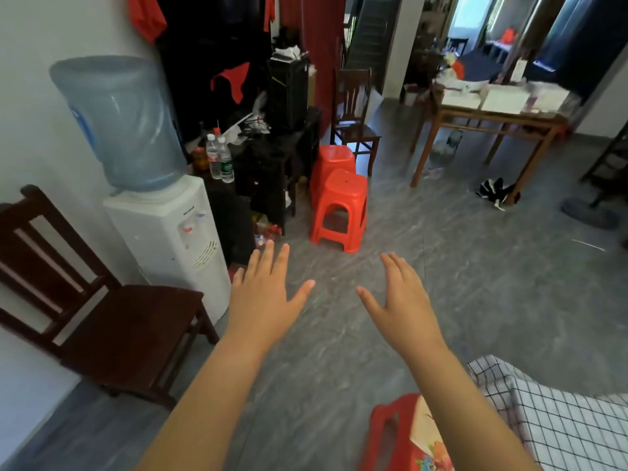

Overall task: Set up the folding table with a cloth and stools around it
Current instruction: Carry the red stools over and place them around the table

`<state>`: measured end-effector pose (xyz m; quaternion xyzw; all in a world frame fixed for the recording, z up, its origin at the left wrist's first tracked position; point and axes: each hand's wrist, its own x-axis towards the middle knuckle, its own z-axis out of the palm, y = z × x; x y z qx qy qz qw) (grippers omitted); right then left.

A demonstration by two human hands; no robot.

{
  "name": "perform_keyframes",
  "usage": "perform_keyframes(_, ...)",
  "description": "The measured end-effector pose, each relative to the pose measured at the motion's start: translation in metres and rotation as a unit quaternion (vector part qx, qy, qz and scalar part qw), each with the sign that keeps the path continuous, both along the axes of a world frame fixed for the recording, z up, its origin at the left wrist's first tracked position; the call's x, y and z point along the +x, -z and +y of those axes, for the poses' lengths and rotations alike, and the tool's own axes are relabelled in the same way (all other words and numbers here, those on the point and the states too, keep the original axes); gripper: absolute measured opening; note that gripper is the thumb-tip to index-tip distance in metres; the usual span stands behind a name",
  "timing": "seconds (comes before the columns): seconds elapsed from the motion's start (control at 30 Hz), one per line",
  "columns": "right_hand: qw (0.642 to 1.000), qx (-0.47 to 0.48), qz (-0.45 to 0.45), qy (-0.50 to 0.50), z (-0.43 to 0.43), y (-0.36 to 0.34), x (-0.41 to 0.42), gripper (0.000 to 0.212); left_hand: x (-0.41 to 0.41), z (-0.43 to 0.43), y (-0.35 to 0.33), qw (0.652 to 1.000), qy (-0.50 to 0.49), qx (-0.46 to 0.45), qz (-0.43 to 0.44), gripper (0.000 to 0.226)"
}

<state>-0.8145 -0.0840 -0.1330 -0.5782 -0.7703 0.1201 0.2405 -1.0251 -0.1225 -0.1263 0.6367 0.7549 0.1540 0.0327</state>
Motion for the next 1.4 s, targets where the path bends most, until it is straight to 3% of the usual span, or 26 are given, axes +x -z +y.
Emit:
perform_keyframes(0.43,0.995,-0.064,0.026,0.069,0.303,0.034,-0.008,0.073,-0.040,0.308,0.025,0.998,0.019,-0.031,0.045,0.084)
perform_keyframes(0.8,0.996,-0.079,0.000,0.053,0.554,0.046,-0.032,0.073,-0.065,0.559,0.048,0.999,0.010,-0.049,0.019,0.080)
perform_keyframes(1.4,0.970,-0.197,-0.036,0.135,0.951,0.136,-0.058,0.074,-0.084,1.019,0.165,0.987,0.078,-0.138,-0.033,0.081)
